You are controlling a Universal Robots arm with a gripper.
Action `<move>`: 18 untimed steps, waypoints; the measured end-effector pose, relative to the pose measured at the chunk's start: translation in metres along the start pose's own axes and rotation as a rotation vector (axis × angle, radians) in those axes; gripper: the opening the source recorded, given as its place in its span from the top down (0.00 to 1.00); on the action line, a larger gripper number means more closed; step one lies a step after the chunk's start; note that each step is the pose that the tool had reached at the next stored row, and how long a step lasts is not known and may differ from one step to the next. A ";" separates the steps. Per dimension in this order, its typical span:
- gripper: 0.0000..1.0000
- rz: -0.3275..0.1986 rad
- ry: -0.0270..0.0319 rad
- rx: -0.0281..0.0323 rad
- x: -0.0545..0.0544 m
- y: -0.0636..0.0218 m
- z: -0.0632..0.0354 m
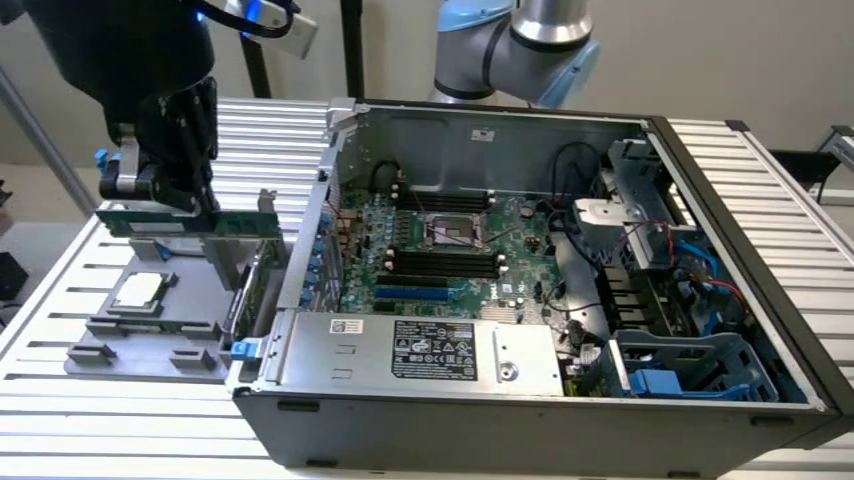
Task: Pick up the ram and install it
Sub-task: 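Pick up the ram and move it above insertion slot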
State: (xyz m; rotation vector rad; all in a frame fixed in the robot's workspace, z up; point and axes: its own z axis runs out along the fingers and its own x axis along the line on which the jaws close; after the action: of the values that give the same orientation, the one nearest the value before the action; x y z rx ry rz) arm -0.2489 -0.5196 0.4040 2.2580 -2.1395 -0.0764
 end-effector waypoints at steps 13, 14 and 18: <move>0.86 0.000 -0.0052 0.0003 0.002 -0.0572 -0.0073; 0.86 0.000 -0.0060 0.0003 0.001 -0.0607 -0.0072; 0.86 -0.001 -0.0174 0.0010 0.000 -0.0718 -0.0053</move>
State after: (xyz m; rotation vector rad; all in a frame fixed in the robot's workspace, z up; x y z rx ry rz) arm -0.1770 -0.5161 0.4052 2.2674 -2.1474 -0.0954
